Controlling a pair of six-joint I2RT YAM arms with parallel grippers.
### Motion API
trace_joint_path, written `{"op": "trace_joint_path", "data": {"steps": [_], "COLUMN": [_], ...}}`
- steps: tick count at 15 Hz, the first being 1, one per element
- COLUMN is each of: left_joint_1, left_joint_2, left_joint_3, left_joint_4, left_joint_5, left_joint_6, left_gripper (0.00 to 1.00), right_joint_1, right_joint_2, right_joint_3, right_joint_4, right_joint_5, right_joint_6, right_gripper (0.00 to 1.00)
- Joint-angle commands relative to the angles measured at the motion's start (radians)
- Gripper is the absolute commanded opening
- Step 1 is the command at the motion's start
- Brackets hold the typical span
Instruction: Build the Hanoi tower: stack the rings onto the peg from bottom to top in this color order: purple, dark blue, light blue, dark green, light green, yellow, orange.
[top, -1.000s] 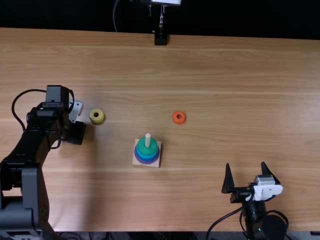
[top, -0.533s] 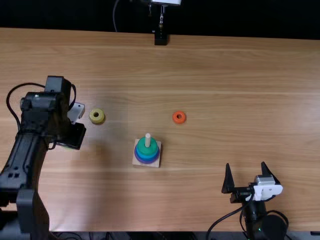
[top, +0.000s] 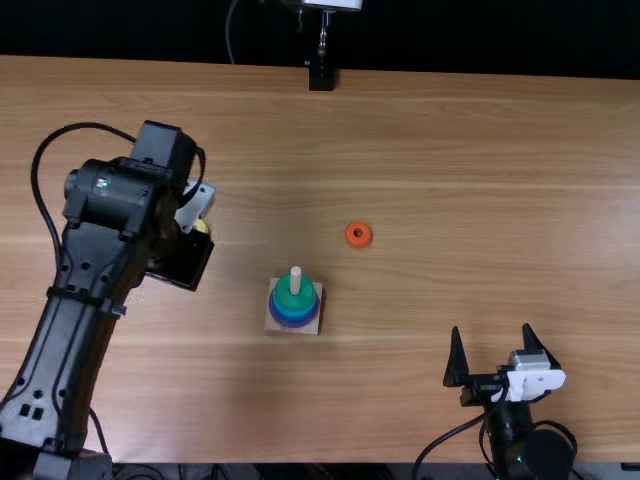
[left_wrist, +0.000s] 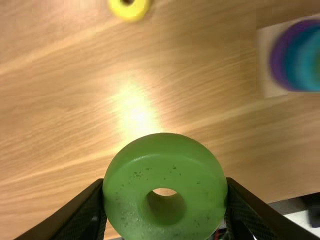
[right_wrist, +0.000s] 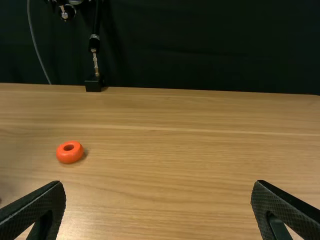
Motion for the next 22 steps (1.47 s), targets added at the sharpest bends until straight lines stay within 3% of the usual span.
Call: {"op": "trace_joint_path", "data": {"steps": [1,6,10,16,20,22], "left_joint_1": [-0.042,-0.181,-0.254,-0.327,-0.355,-0.361], "left_joint_2": [-0.008,0.06,0.132,0.186,0.198,0.198], "left_joint_3": [0.057,0.159,0.225,0.28,0.282,0.28], "left_joint_4": [-0.005,-0.005,-0.005,-0.005,-0.005,-0.005], "left_joint_5": [0.002,0.002,0.002,0.002,0.002,0.002], "left_joint_6": [-0.072,-0.173,-0.195,-0.257,-0.259,-0.283], "left_gripper": [0.0,0.0,0.0,0.0,0.0,0.0], "right_joint_1": [-0.014,-0.014,-0.014,-0.014,-0.014,-0.014], "right_joint_2": [-0.013,-0.013,-0.013,-0.013,-0.013,-0.013], "right_joint_3": [-0.012,-0.012,-0.012,-0.012,-0.012,-0.012], "right_joint_4": [-0.017,-0.016,-0.016,-0.017,-0.017,-0.016], "right_joint_5": [-0.004,-0.004,-0.004,-0.004,-0.004,-0.004], "right_joint_6": [0.001,0.003,0.001,0.001,0.003,0.003], "right_gripper": [1.0,1.0,1.0,1.0,1.0,1.0]}}
